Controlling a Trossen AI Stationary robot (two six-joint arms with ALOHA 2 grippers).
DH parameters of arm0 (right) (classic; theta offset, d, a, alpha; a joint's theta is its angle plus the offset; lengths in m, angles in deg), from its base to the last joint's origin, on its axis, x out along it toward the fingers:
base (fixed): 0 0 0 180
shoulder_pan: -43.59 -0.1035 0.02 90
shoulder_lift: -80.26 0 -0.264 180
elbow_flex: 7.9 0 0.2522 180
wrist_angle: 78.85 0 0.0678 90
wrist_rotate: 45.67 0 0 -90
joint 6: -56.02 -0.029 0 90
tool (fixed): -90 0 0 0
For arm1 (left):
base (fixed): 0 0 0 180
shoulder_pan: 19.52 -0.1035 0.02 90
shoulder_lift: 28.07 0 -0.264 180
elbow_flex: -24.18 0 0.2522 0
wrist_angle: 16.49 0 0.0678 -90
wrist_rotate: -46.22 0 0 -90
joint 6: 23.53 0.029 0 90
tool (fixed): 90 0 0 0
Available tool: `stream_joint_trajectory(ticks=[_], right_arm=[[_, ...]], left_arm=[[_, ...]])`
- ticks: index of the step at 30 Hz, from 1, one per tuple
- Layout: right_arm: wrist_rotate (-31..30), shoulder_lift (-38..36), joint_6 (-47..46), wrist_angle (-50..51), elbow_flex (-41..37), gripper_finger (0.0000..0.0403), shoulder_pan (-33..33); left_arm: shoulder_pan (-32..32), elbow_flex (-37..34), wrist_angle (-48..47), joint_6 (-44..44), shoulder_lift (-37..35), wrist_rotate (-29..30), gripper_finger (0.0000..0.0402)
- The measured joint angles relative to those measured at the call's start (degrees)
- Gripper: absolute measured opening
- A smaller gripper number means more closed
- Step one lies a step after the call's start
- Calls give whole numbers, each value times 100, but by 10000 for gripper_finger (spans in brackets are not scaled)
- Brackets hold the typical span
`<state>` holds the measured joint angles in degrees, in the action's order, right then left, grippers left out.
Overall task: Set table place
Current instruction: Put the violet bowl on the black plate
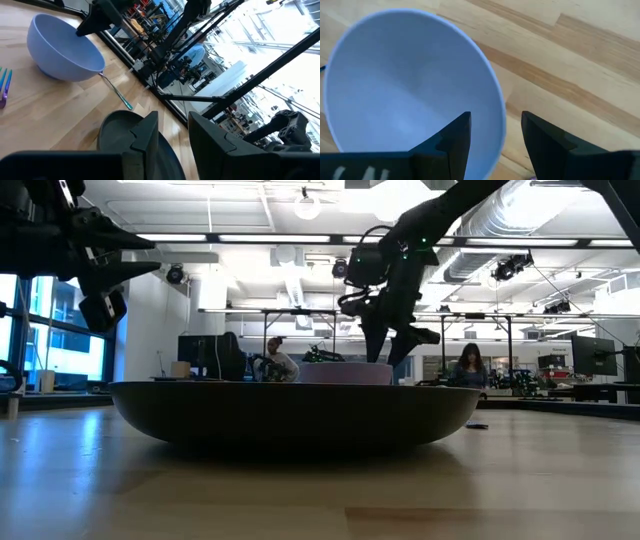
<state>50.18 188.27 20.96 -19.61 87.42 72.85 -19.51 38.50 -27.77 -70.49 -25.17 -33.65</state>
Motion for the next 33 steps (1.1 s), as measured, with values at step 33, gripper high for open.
stream_joint_trajectory(ticks=[33], right_arm=[[89, 258, -90, -164, 0, 122, 1]], left_arm=[[0, 0, 2, -2, -2, 0, 95]])
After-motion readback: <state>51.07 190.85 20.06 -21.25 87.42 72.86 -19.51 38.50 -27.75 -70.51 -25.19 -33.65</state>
